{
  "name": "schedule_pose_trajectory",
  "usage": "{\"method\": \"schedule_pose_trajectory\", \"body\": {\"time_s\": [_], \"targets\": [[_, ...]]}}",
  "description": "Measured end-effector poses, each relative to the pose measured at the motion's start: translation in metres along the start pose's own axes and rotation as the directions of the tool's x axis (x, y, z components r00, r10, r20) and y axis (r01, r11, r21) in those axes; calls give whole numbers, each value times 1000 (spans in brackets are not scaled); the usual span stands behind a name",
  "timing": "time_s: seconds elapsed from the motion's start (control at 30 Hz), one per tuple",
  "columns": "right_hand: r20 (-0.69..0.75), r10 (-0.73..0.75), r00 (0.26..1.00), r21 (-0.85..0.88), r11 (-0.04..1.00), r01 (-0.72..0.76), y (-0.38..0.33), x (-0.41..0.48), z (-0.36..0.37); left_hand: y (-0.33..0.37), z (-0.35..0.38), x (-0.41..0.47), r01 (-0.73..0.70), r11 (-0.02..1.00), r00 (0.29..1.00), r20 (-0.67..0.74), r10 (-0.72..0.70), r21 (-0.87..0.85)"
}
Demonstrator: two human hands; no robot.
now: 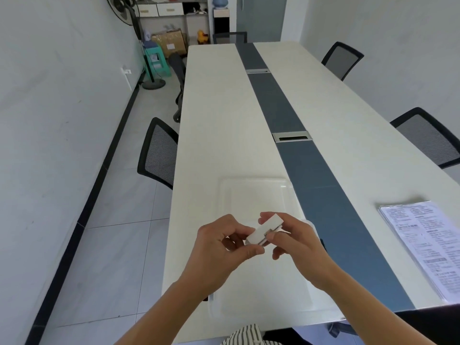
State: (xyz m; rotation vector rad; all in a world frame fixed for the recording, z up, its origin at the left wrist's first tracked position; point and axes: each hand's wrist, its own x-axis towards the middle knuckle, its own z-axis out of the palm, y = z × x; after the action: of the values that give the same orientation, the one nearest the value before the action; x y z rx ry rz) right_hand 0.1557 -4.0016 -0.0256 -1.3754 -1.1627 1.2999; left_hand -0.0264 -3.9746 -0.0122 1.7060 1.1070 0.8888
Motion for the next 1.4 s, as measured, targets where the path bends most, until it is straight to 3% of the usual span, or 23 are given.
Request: {"method": "schedule_pose_trajectory", "body": {"time_s": [0.2, 0.27, 0.37, 0.47, 0.57, 0.8, 1.0, 1.1, 1.2, 1.4], "targets": [[104, 35, 994, 34, 999, -38, 7, -8, -12, -4, -2, 1, 111, 984, 994, -3, -113, -138], [146, 67, 987, 168, 982, -91, 6, -9, -18, -5, 0, 0, 99, 982, 995, -16, -103, -161], [264, 180, 948, 442, 851, -285, 6, -10, -30, -4, 1, -1, 89, 971, 995, -22, -97, -223], [344, 151, 927, 495, 809, -316, 10, -13, -36, -1, 6, -2, 91, 950, 996, 18, -90, -298], [314, 134, 940, 525, 801, -289, 16, -18, -38, -5, 12, -1, 112, 949, 994, 43, -104, -296], [90, 238, 967, 371, 893, -254, 30, -32, -64, -29, 44, 18, 187, 982, 973, 134, -187, 15], [-344, 236, 909, 32, 970, -240, 44, -34, -119, -47, 88, 48, 137, 968, 978, 128, -166, 211], [-506, 172, 845, -143, 950, -278, 55, -26, -152, -55, 108, 72, 85, 926, 976, 157, -152, 367], [-574, 118, 810, -253, 916, -312, 76, -13, -187, -62, 128, 96, 51, 871, 973, 173, -154, 489], [-648, 225, 728, -313, 793, -523, 133, 41, -254, -93, 170, 133, 100, 683, 916, 202, -347, 724]]}}
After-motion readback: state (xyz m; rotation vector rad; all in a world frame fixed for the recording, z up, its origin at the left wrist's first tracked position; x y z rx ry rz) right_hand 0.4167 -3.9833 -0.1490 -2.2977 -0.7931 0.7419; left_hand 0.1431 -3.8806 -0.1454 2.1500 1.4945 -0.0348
